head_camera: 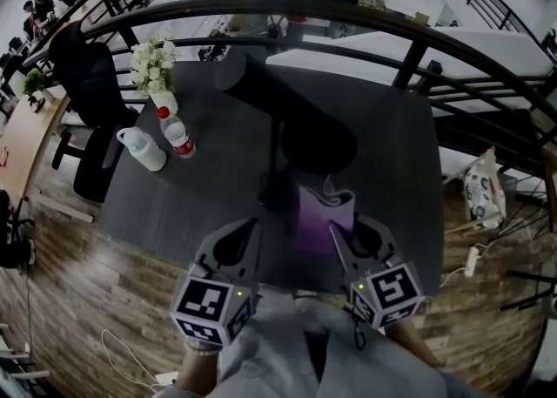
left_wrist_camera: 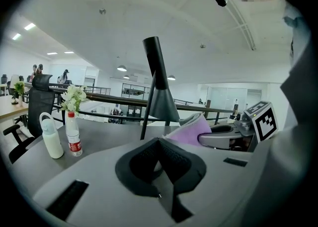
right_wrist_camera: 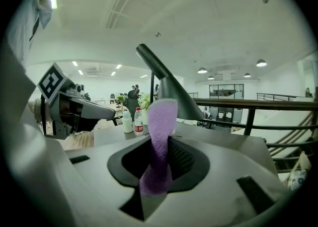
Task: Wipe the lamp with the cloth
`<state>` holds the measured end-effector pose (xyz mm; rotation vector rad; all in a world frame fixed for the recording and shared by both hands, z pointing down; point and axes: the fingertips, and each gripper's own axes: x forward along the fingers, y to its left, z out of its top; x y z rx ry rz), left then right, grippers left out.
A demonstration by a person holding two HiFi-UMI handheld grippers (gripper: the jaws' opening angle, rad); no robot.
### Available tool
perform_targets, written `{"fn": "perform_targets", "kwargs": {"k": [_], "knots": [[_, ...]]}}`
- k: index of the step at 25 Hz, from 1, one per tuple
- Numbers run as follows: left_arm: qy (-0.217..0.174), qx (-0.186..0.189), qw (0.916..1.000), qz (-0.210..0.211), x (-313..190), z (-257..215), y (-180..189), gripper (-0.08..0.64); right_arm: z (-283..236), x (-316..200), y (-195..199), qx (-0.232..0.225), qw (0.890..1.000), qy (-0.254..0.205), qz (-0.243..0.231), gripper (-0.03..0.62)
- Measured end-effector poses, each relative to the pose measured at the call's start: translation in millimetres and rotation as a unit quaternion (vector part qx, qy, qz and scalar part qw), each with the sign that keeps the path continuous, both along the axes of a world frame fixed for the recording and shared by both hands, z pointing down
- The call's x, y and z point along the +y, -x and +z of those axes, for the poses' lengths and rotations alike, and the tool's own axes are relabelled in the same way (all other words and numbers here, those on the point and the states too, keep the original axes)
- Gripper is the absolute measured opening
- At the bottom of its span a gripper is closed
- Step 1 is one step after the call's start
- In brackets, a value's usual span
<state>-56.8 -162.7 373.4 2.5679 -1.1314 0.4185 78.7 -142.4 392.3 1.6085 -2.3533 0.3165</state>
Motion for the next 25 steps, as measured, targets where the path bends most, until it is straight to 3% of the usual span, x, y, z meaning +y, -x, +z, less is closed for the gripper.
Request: {"fn": "perform_targets", "kwargs": {"k": [25], "knots": [[0.006,0.0,1.0,0.001,8.1,3.8,-1.3,0.009,4.4,7.4,-5.3,0.002,1.0,0.013,0.008,0.086]]}}
